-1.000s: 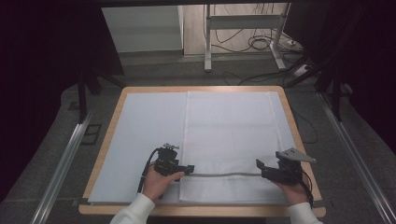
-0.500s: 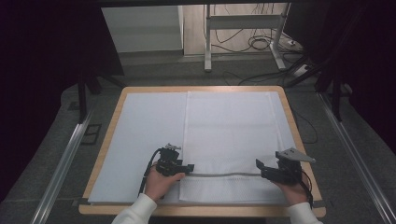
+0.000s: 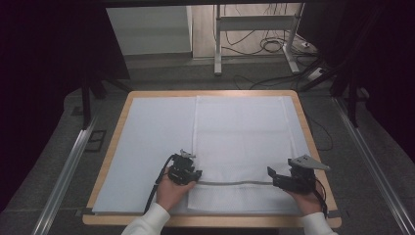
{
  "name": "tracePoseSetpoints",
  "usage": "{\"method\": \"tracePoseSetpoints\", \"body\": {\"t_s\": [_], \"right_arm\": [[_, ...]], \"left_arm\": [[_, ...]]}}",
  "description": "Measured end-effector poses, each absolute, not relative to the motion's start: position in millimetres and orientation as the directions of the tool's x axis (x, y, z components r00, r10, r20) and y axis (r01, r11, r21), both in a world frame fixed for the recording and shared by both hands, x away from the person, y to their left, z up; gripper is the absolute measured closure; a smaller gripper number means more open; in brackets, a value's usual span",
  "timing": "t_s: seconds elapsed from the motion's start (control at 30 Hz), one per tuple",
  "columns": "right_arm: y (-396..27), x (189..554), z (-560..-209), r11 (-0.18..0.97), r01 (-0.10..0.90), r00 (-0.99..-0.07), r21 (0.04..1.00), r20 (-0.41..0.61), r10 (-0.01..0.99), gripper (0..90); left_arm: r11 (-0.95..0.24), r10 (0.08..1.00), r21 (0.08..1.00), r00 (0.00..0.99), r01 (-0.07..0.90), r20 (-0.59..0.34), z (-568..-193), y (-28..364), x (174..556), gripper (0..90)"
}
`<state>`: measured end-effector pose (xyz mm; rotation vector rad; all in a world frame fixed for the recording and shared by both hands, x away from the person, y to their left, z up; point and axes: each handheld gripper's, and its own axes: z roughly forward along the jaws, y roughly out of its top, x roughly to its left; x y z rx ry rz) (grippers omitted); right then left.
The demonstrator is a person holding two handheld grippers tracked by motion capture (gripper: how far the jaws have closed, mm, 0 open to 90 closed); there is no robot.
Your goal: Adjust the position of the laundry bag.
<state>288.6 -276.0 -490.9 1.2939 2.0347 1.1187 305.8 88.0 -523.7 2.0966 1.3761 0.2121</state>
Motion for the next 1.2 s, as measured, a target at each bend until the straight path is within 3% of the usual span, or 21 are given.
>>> {"method": "tracePoseSetpoints", "body": {"t_s": [0.2,0.43,0.9,1.2], "right_arm": [[-276,289,-491,0.22,0.507,-0.436,0.833,0.027,0.9,15.6],[-276,288,-489,0.211,0.487,-0.418,0.847,0.014,0.908,17.6],[-287,295,-481,0.183,0.542,-0.411,0.82,0.069,0.909,18.2],[-290,300,-474,0.19,0.557,-0.423,0.808,0.08,0.903,22.7]], "left_arm": [[-0.279,0.871,0.579,0.456,0.767,-0.185,-525,91,307,83.8],[-0.27,0.864,0.582,0.46,0.767,-0.206,-526,93,308,88.5],[-0.195,0.838,0.592,0.447,0.782,-0.314,-525,105,309,89.2],[-0.188,0.833,0.604,0.452,0.774,-0.32,-522,106,308,89.4]]}}
